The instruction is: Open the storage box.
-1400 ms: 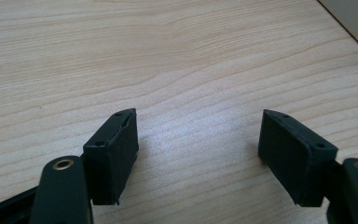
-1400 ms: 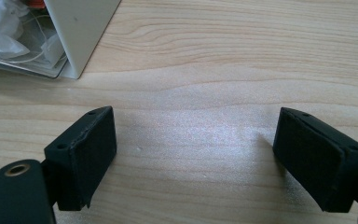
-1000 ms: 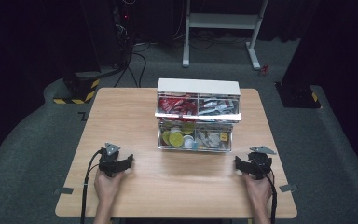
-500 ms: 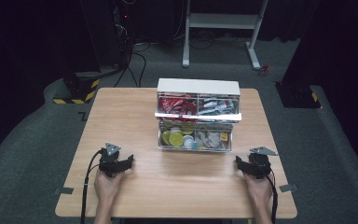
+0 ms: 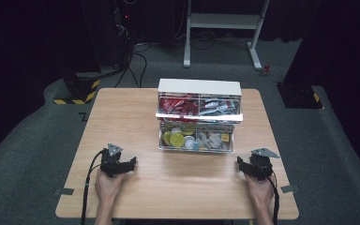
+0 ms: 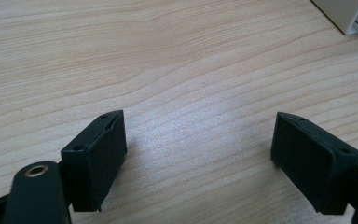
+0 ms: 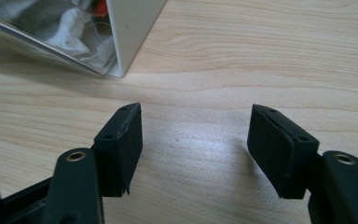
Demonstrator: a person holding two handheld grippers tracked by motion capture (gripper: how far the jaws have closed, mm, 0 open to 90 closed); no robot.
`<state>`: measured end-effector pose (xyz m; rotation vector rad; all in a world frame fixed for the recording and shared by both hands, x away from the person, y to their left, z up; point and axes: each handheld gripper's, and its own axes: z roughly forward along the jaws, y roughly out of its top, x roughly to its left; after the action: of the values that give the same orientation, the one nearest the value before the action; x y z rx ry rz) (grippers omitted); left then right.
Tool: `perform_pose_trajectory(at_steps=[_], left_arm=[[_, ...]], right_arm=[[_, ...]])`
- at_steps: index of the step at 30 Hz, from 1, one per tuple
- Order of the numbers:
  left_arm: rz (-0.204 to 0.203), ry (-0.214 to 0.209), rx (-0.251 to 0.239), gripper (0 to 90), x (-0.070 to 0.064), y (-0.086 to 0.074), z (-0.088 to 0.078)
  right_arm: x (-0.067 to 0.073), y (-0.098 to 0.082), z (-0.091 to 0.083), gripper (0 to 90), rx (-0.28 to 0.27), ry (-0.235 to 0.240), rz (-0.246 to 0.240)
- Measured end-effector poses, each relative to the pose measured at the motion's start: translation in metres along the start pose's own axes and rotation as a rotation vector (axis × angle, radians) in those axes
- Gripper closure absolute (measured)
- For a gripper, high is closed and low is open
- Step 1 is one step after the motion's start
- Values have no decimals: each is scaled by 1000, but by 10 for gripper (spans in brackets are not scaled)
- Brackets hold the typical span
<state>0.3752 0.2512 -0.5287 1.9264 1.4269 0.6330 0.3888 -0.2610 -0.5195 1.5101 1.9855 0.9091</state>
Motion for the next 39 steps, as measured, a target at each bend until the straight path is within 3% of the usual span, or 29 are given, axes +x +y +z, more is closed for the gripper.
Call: perform_pose_trajectory(at_steps=[1,3,6,9,12,16,23,24,30,33,35,39], left_arm=[[0,0,0,186,0,0,0],[3,0,4,187,0,0,0],[3,0,4,187,0,0,0],[3,0,4,187,0,0,0],[0,1,2,187,0,0,0],[-3,0,3,190,0,0,0],[-4,0,3,194,0,0,0],[-4,0,3,195,0,0,0],[-5,0,3,196,0,0,0],[-7,-1,2,197,1,0,0],[-9,-3,1,197,1,0,-1],[-7,-2,2,197,1,0,0]], right_arm=[[0,0,0,359,0,0,0],[-3,-1,-4,391,-18,37,56],[-5,-1,-11,435,-80,60,105],[-5,0,-16,433,-110,77,120],[-3,-1,-20,429,-123,51,112],[-4,-4,-25,421,-136,49,144],[-1,-4,-27,424,-99,53,130],[2,-1,-29,423,-86,83,133],[15,7,-36,409,-96,80,55],[18,10,-39,403,-88,95,63],[18,12,-42,397,-91,78,46],[14,13,-47,414,-114,74,65]])
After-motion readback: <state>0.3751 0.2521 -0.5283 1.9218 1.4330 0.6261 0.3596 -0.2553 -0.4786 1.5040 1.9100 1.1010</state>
